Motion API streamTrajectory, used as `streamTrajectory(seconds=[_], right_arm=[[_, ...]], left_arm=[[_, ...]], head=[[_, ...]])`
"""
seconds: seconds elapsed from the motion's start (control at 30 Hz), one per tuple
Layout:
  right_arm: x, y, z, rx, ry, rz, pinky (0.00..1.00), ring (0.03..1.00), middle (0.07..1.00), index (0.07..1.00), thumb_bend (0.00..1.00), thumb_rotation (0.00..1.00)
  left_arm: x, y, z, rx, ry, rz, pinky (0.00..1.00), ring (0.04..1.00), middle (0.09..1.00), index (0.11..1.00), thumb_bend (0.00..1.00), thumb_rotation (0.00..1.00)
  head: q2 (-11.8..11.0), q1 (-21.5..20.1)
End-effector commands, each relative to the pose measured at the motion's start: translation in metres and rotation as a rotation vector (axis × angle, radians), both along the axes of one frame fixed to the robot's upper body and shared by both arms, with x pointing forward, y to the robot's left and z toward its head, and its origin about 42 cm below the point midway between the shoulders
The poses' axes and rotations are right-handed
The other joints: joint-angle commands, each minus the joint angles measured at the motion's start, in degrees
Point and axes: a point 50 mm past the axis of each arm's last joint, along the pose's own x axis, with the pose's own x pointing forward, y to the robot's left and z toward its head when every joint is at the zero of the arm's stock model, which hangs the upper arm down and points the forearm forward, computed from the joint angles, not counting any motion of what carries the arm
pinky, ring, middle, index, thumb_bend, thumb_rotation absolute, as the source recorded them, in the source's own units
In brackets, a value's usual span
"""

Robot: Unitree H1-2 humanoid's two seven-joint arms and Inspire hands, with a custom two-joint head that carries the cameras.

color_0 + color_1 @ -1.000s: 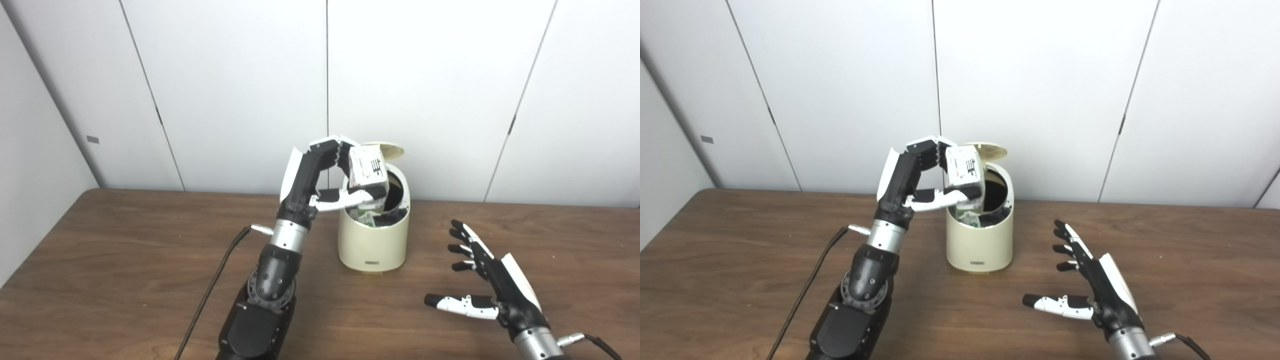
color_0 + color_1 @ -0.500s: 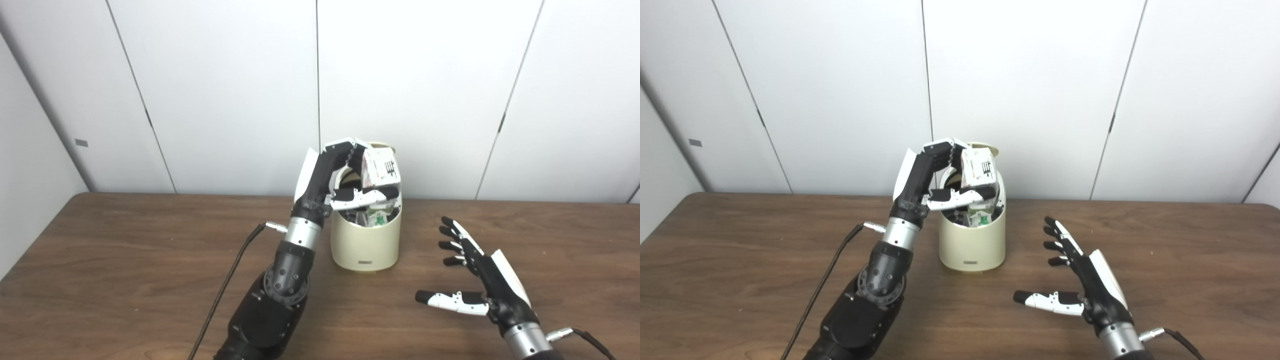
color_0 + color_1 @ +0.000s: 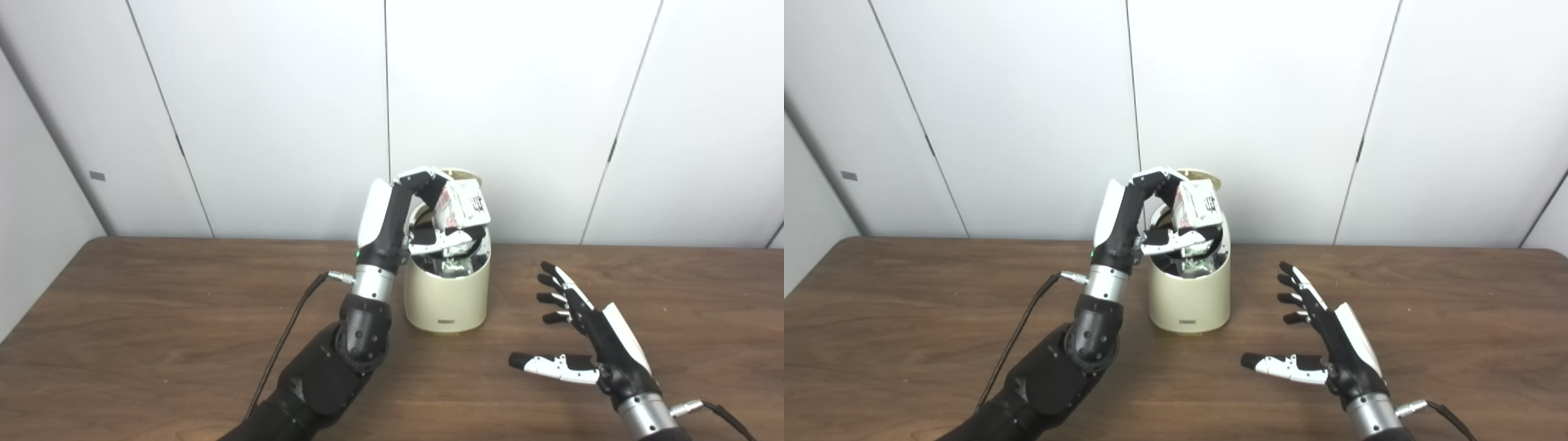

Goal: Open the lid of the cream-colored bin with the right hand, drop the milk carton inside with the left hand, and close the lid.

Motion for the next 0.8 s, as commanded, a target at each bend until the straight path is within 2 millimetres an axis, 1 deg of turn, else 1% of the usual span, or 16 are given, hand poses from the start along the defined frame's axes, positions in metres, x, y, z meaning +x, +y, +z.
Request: streamTrajectory(seconds=[0.0,0.2,0.37,0.53,0.77], right_arm=[[0.002,0.0,0.018,0.009,-0.092,0.003,0.7,0.826,0.905,0.932,0.79,0.31],[0.002,-0.002,0.017,0.009,-0.092,0.003,0.7,0.825,0.904,0.931,0.78,0.3],[0.002,-0.002,0.016,0.009,-0.092,0.009,0.69,0.827,0.908,0.932,0.79,0.33],[0.0,0.0,0.018,0.017,-0.079,0.002,0.69,0.826,0.906,0.932,0.79,0.32],[0.0,0.001,0.018,0.019,-0.081,0.006,0.7,0.832,0.909,0.934,0.78,0.31]], left_arm=[[0.008,-0.005,0.039,-0.032,-0.164,0.001,0.47,0.475,0.476,0.484,0.5,0.0],[0.01,-0.003,0.036,0.001,-0.261,0.059,0.47,0.478,0.474,0.485,0.5,0.0],[0.012,-0.001,0.033,0.031,-0.316,0.087,0.47,0.478,0.47,0.488,0.5,0.0],[0.011,0.0,0.022,0.039,-0.27,0.081,0.46,0.473,0.474,0.488,0.5,0.0],[0.011,0.006,0.003,0.068,-0.153,0.056,0.47,0.47,0.479,0.49,0.5,0.0]], head=[[0.08,-0.02],[0.27,0.02],[0.37,0.04],[0.8,0.06],[1.08,0.0]])
